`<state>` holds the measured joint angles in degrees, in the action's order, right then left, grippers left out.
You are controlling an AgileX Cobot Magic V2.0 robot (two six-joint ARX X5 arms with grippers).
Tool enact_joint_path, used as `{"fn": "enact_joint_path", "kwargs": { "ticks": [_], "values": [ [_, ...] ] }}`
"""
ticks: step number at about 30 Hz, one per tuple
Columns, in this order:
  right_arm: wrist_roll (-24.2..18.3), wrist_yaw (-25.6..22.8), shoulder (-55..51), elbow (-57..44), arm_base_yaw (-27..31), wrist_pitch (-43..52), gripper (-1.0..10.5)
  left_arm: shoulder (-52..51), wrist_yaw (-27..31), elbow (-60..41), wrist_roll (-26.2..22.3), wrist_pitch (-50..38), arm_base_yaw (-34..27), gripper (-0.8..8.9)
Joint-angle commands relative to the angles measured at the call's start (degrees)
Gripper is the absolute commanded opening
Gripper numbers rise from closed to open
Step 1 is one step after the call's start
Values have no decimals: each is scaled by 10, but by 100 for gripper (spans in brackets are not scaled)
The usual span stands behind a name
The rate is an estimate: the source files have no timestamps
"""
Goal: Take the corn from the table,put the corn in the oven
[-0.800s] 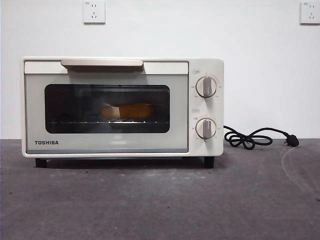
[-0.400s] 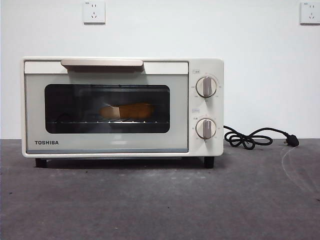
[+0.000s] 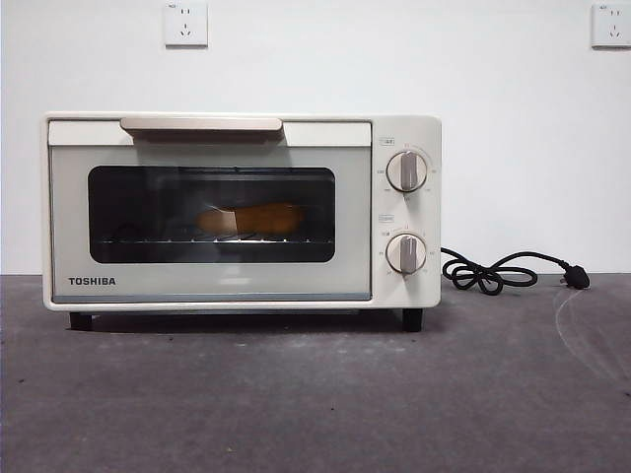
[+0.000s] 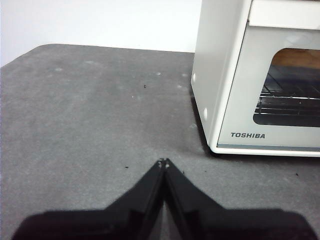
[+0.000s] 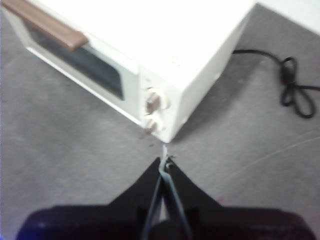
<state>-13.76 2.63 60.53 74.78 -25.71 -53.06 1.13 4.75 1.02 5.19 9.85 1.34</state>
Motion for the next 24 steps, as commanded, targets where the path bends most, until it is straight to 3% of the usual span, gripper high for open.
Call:
{"fn": "enact_joint_path", "kwargs": {
  "ticks": [1, 6, 9, 14, 18, 24],
  "values": [
    [-30, -3, -2, -3, 17, 7, 1, 0, -3, -3, 2, -4, 2, -4],
    [-27, 80, -56, -85, 101, 120, 1, 0, -3, -3, 2, -3, 2, -4],
    [10, 117, -122, -197, 157, 230, 1, 0, -3, -3, 2, -3, 2, -4],
    [67, 115, -247, -419, 230, 393, 1, 0, -3, -3, 2, -3, 2, -4],
    [94, 106, -356, -578, 250, 499, 1, 0, -3, -3, 2, -3, 2, -4],
    [153, 52, -490, -704, 254, 530, 1, 0, -3, -3, 2, -3, 2, -4]
  ]
}}
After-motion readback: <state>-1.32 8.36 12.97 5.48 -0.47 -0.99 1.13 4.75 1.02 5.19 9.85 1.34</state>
